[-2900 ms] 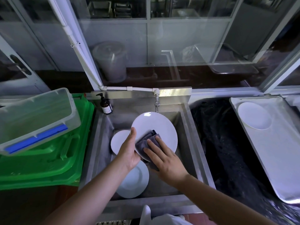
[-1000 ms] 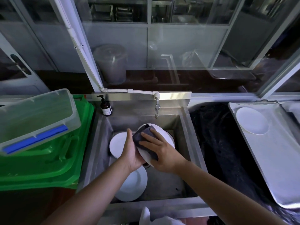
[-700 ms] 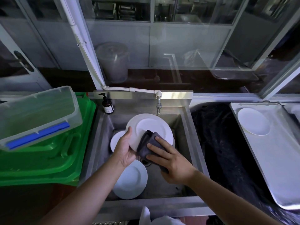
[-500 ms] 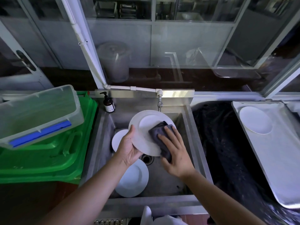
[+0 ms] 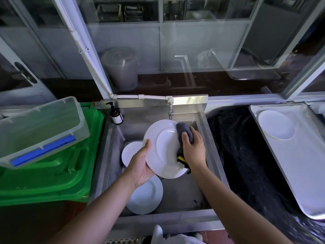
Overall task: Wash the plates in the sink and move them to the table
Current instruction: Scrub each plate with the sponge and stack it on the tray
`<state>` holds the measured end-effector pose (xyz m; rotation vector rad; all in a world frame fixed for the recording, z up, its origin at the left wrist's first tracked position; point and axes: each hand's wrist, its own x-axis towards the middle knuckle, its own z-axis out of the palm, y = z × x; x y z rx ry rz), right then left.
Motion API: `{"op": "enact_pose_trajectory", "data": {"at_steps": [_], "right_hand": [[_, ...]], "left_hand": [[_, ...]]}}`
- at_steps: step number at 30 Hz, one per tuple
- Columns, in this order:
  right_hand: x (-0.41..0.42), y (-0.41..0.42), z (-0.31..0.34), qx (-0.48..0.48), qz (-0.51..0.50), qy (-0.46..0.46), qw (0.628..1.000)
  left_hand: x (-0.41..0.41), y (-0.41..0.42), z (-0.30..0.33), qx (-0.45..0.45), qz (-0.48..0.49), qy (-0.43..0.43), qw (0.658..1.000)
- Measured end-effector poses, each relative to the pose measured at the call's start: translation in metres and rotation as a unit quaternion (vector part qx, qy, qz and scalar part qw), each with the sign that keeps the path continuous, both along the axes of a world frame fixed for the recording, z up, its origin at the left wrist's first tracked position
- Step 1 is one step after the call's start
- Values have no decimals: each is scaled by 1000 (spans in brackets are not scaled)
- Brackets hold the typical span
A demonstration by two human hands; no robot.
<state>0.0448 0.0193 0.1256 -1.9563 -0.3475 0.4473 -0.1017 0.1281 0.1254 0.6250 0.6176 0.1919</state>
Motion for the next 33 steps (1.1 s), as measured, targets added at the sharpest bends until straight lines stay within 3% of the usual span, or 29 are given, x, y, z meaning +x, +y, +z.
{"op": "enact_pose_trajectory", "data": {"at_steps": [2, 5, 10, 12, 15, 17, 19, 23, 25, 27, 29, 31, 33], "right_hand": [[1, 7, 6, -14, 13, -41, 999], [-17, 18, 11, -13, 61, -180, 982], [-32, 18, 0, 57, 197, -366, 908], [-13, 13, -4, 32, 205, -354, 912], [13, 13, -7, -8, 80, -158, 984], [7, 19, -5, -30, 46, -101, 993], [-20, 22, 0, -6, 64, -200, 978], [-32, 16, -5, 70, 219, -376, 898], [-7, 16, -6, 49, 194, -322, 925], [12, 16, -5, 9, 95, -183, 979], [11, 20, -5, -28, 45, -111, 992], [-7, 21, -1, -6, 54, -200, 978], [-26, 21, -4, 44, 119, -318, 940]], "left_hand": [[-1, 0, 3, 19, -24, 9, 1000], [3, -3, 11, 61, -41, 21, 997], [-3, -6, 18, 36, -30, 19, 999], [-12, -4, 16, 10, -22, 7, 1000], [-21, -4, 12, -6, -20, -1, 1000], [-18, -5, 12, -1, -26, -2, 1000], [-13, -5, 14, 14, -28, 3, 1000], [-7, -2, 14, 7, -18, 10, 1000], [-9, 2, 10, -11, -23, 5, 1000], [-11, 3, 6, -10, -25, 8, 1000], [-9, 1, 5, -6, -31, 4, 999], [-3, -1, 10, -2, -27, 7, 1000], [3, -1, 12, -1, -21, 8, 1000]]}}
